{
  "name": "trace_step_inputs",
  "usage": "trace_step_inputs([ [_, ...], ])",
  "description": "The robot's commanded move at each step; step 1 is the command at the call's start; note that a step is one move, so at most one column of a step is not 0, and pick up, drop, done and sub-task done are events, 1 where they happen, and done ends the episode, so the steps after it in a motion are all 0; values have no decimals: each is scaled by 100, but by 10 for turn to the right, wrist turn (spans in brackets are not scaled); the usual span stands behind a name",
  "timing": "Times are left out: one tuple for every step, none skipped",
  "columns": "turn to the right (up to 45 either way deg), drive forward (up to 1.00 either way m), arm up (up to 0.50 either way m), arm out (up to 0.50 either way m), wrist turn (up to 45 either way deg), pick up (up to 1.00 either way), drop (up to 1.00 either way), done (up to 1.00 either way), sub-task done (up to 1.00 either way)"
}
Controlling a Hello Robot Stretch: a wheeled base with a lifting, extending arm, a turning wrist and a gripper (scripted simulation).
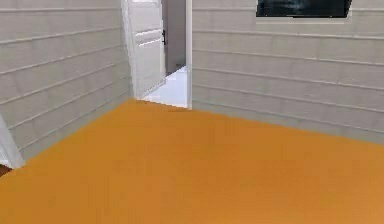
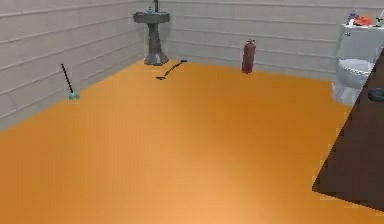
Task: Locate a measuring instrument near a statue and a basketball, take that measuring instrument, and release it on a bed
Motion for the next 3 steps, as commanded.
trace_step_inputs([
  [-450,0,0,0,0,0,0,0,0],
  [-180,0,0,0,0,0,0,0,0],
  [0,100,0,0,0,0,0,0,0],
])
